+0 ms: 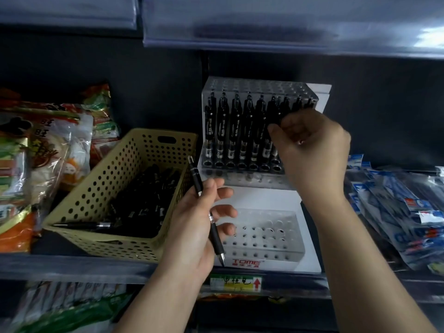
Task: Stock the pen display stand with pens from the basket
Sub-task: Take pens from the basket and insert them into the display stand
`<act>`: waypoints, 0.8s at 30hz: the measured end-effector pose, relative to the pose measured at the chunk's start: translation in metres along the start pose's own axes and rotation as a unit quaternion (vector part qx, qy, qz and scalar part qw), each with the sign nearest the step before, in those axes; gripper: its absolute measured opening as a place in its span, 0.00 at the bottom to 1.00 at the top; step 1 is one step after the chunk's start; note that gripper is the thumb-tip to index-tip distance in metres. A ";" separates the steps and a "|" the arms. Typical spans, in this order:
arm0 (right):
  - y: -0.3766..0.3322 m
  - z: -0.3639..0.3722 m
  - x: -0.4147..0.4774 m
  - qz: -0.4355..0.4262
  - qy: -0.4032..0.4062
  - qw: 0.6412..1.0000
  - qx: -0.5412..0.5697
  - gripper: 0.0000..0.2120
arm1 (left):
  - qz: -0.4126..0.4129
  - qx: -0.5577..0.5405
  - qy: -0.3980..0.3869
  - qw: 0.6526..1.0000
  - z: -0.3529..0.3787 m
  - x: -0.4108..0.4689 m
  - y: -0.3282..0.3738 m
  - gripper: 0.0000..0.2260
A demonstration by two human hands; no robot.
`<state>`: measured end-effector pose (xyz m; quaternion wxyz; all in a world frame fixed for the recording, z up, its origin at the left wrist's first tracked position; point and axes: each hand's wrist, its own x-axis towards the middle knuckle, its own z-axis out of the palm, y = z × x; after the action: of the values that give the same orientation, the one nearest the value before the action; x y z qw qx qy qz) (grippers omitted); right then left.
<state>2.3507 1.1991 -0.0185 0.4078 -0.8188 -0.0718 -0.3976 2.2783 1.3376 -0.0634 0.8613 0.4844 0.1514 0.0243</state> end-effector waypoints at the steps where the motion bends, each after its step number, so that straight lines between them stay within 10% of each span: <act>1: 0.000 0.001 -0.001 0.000 -0.004 1.000 -0.007 0.03 | -0.001 -0.002 -0.002 1.000 0.000 0.000 0.000 0.09; 15: -0.012 -0.005 -0.005 0.001 -0.064 0.996 0.066 0.13 | 0.032 -0.016 -0.070 0.997 0.003 0.000 -0.003 0.12; 19: -0.023 -0.006 -0.010 0.069 -0.376 0.910 0.160 0.10 | 0.055 -0.033 -0.113 0.992 0.005 -0.003 -0.002 0.10; 24: -0.016 -0.006 -0.010 0.097 -0.461 0.814 0.340 0.02 | 0.026 -0.085 -0.200 0.976 0.003 -0.007 0.005 0.10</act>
<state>2.3330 1.2071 -0.0141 0.6156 -0.7181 -0.3024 0.1181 2.2733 1.3363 -0.0558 0.9112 0.4085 -0.0387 -0.0378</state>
